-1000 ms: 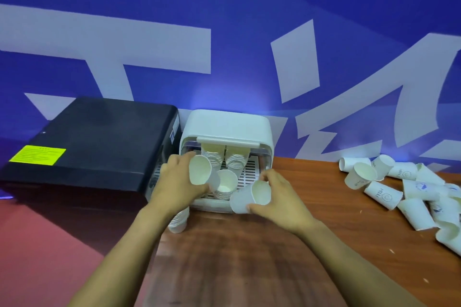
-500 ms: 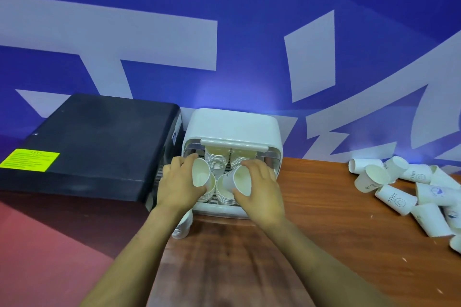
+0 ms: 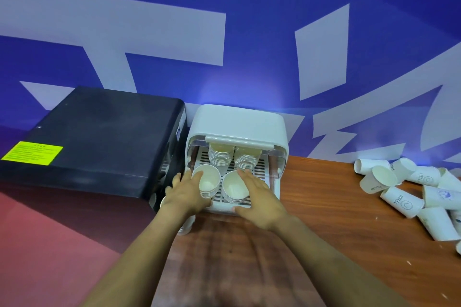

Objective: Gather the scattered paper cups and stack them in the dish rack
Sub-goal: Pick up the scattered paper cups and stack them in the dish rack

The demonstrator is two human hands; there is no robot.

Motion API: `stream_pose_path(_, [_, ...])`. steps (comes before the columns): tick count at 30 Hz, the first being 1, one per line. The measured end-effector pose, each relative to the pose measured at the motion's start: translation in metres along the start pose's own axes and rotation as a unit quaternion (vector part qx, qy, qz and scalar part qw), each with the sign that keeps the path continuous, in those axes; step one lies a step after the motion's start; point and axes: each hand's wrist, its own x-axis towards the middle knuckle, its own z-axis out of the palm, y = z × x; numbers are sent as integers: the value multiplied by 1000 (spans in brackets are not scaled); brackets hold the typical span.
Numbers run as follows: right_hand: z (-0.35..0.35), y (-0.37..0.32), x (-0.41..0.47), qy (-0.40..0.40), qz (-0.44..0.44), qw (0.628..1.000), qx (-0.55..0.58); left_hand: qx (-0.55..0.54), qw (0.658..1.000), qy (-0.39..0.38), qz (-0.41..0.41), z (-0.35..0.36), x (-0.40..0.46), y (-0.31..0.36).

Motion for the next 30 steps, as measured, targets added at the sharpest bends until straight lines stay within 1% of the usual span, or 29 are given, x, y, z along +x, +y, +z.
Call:
stream_pose_path(2, [-4, 0, -4, 26, -9, 999, 20, -4, 999, 30, 16, -4, -5, 2])
stream_pose_path(5, [-10, 5, -19, 73, -10, 995, 67, -24, 994, 95, 48, -10, -20, 10])
stream_pose_path(7, [-10, 12, -35, 68, 11, 994, 82, -48, 986, 132, 90, -6, -34, 20])
stream_pose_path(9, [-9, 21, -53, 46, 47, 994, 88, -79, 975, 147, 144, 4, -48, 33])
stream_pose_path(11, [-10, 28, -71, 30, 70, 994, 82, -105, 966, 141, 189, 15, -58, 47])
stream_pose_path(14, [-22, 39, -97, 23, 90, 993, 72, -125, 956, 132, 231, 31, -68, 68])
stream_pose_path(17, [-38, 54, -123, 36, 132, 986, 99, -150, 954, 75, 250, 42, -76, 90])
stream_pose_path(20, [-46, 72, -146, 58, 151, 980, 114, -147, 956, 40, 252, 49, -86, 110])
stream_pose_path(25, [-53, 106, -187, 41, 152, 981, 117, -141, 955, 51, 254, 62, -112, 143])
stream_pose_path(30, [-71, 163, -243, 18, 146, 981, 123, -108, 966, 68, 226, 97, -143, 191])
